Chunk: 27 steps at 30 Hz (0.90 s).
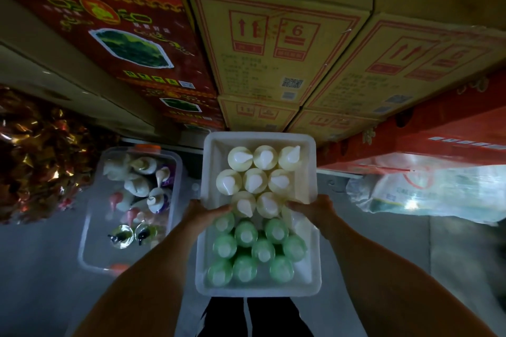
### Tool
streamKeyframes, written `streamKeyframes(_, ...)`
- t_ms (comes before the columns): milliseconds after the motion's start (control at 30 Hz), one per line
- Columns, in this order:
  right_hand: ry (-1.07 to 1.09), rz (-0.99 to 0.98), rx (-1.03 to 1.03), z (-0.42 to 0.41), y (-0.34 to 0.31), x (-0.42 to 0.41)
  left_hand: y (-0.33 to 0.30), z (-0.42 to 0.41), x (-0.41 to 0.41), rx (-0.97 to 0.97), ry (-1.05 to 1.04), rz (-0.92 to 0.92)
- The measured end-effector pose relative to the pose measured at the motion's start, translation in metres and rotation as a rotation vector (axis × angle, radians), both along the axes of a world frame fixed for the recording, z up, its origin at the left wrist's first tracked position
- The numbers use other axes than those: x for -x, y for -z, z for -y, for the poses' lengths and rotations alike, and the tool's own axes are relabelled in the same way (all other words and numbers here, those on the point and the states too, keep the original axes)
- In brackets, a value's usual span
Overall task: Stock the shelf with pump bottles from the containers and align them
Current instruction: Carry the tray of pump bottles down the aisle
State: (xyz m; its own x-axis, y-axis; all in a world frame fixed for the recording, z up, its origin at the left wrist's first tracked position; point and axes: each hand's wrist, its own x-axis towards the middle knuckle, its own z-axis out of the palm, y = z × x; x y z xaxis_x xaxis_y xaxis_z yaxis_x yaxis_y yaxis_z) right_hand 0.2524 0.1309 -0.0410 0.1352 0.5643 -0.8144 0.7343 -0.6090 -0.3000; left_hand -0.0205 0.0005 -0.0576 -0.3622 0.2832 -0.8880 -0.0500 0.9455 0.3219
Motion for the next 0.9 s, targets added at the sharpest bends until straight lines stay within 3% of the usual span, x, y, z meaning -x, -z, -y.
streamKeyframes(433, -0.188, -0.053, -0.004, 0.029, -0.039, 0.028, -0.046, 0.094, -0.01, -0.002, -0.138, -0.003)
streamKeyframes(700, -0.495, -0.102, 0.065, 0.054, -0.078, 0.076, -0.086, 0.19, -0.041, -0.066, -0.522, -0.059)
streamKeyframes(900, -0.762, -0.158, 0.09, 0.101, -0.101, 0.126, -0.115, 0.276, -0.072, -0.172, -0.869, 0.014)
